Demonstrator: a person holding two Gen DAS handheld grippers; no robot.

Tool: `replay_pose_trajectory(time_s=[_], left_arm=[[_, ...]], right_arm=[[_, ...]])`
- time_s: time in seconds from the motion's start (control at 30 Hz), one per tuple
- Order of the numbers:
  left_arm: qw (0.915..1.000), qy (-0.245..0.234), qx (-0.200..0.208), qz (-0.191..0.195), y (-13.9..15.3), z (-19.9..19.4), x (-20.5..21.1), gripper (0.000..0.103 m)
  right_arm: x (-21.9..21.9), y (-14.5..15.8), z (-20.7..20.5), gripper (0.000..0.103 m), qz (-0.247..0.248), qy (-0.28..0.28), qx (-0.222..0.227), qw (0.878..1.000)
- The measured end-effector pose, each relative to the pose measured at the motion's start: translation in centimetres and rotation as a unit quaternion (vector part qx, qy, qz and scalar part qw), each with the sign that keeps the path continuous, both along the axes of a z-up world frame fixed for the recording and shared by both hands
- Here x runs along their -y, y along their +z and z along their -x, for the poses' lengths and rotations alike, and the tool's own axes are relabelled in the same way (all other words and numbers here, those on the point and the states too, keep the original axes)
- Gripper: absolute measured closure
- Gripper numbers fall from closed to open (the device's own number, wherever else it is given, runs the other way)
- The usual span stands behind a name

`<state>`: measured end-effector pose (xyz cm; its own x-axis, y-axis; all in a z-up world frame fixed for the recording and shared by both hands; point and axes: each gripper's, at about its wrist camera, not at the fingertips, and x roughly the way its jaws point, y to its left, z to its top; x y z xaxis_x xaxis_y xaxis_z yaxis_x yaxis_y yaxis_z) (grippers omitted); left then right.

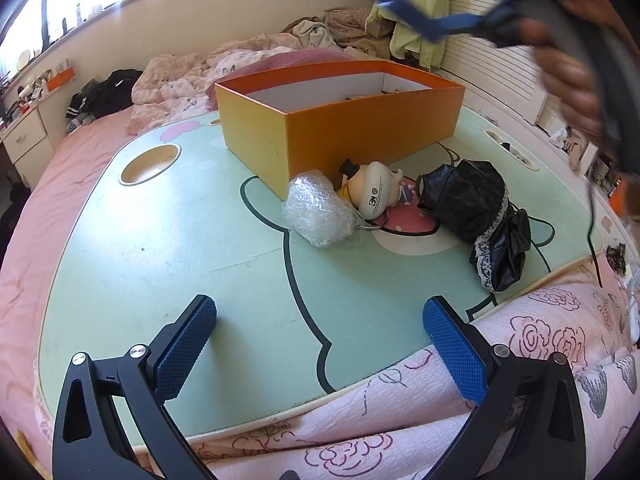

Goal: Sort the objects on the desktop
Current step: 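Grasp the blue Durex tin with the right gripper, set it on the desk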

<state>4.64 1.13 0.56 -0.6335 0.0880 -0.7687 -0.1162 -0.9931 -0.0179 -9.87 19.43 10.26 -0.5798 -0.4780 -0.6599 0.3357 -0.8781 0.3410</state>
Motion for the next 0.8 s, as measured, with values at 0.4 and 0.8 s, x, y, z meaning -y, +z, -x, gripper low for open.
replay_pose_trajectory(time_s=[0.4, 0.8], left_arm=[[1.0000, 0.000, 0.000, -0.001, 0.0, 0.0, 0.0, 0.001], [1.0000, 0.001, 0.000, -0.001, -0.1, 0.0, 0.0, 0.001]], right_arm=[[-4.5, -7.2, -5.5, 0.037, -0.084, 0.038, 0.089, 0.992], [-2.9, -0.4, -2.7, 0.021, -0.057, 0.010, -0.010, 0.998]])
